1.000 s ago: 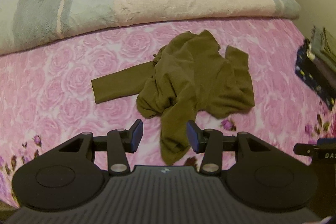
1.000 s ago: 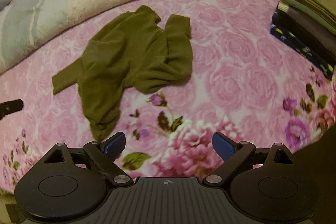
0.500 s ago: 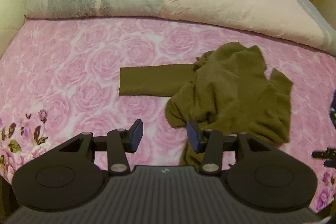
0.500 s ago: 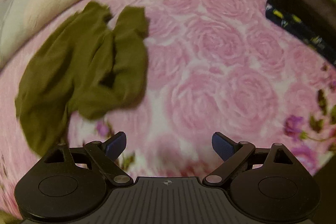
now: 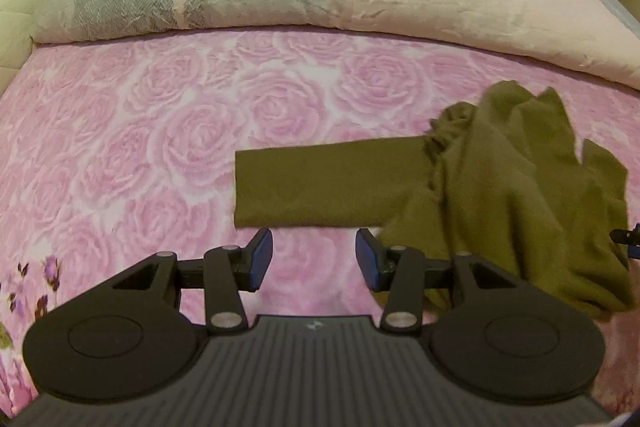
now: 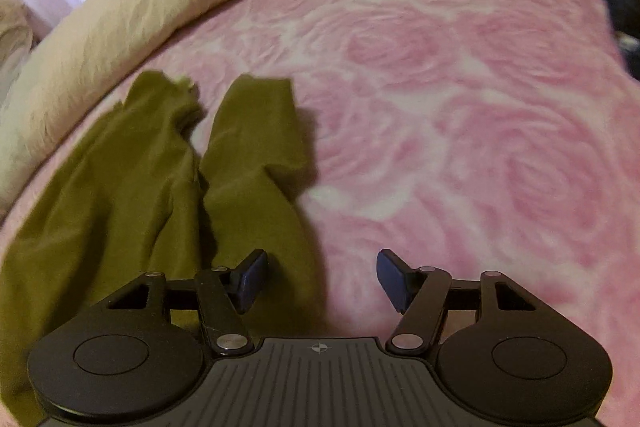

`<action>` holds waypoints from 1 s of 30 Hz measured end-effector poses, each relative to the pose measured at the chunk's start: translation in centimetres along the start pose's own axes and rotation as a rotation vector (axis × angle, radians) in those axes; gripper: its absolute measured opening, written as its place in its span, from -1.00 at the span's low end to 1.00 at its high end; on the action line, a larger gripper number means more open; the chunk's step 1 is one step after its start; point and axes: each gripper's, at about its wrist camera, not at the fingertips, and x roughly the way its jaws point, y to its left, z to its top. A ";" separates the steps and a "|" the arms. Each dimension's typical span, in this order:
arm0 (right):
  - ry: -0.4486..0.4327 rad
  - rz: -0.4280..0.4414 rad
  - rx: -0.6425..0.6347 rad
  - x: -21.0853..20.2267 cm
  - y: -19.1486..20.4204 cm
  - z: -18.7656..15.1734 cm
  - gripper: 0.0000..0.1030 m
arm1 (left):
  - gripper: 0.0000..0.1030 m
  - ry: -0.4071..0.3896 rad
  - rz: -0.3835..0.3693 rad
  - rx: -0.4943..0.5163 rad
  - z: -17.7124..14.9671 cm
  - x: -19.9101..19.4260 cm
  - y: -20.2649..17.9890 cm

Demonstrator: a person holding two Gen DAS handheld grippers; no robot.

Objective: Fold clothes

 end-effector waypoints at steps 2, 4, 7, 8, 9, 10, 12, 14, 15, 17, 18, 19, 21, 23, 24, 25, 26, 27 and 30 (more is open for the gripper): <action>-0.019 0.016 -0.073 0.7 1.0 -0.4 -0.02 | -0.20 -0.003 -0.005 0.004 0.5 0.9 0.3; -0.031 0.038 -0.133 1.2 1.9 -0.7 -0.97 | -0.20 -0.004 -0.011 0.019 1.2 1.7 0.5; -0.079 0.014 -0.123 -1.4 1.5 -1.2 -0.98 | -0.20 -0.015 -0.036 0.051 2.5 2.9 0.4; -0.103 -0.003 -0.119 -2.4 1.3 -1.4 -0.98 | -0.20 -0.024 -0.053 0.067 3.1 3.3 0.3; -0.130 -0.027 -0.100 -3.7 0.8 -1.5 -0.98 | -0.20 -0.035 -0.077 0.090 3.8 3.8 0.1; -0.167 -0.069 -0.053 -5.5 -0.3 -1.5 -0.98 | -0.19 -0.043 -0.097 0.115 4.4 4.4 -0.1; -0.242 -0.179 0.040 -9.3 -2.9 -1.7 -0.98 | -0.09 -0.057 -0.139 0.173 5.6 5.6 -0.7; -0.303 -0.291 0.129 -12.7 -5.5 -2.0 -0.98 | 0.00 -0.062 -0.181 0.251 6.6 7.4 -1.7; -0.319 -0.353 0.177 -14.0 -6.8 -2.3 -0.98 | 0.00 -0.059 -0.202 0.300 7.0 8.6 -2.2; -0.308 -0.450 0.277 -15.3 -9.4 -2.8 -0.97 | 0.03 -0.049 -0.240 0.396 7.5 11.0 -3.4; -0.274 -0.479 0.333 -15.1 -10.7 -3.0 -0.97 | 0.05 -0.035 -0.258 0.445 7.9 12.4 -3.6; -0.239 -0.508 0.389 -14.9 -12.0 -3.3 -0.97 | 0.05 -0.021 -0.268 0.487 8.0 13.7 -3.9; -0.185 -0.518 0.460 -14.1 -13.7 -4.0 -0.97 | 0.13 0.020 -0.269 0.566 7.9 16.1 -4.6; -0.150 -0.516 0.491 -13.1 -14.2 -4.7 -0.97 | -0.02 0.064 -0.286 0.625 7.3 17.7 -4.9; -0.136 -0.517 0.501 -12.6 -14.3 -5.0 -0.96 | -0.46 0.054 -0.330 0.642 6.9 17.7 -4.8; -0.121 -0.518 0.512 -12.1 -14.4 -5.3 -0.96 | -0.68 0.043 -0.369 0.657 6.6 17.7 -4.7; -0.110 -0.521 0.518 -11.8 -14.3 -5.6 -0.96 | -0.90 0.028 -0.368 0.651 6.6 17.2 -4.5; -0.105 -0.525 0.517 -11.6 -13.9 -5.7 -0.96 | -0.90 0.013 -0.367 0.645 6.7 16.7 -4.3; -0.138 -0.581 0.489 -11.5 -12.7 -5.2 -0.96 | -0.91 -0.112 -0.280 0.597 7.4 14.2 -2.0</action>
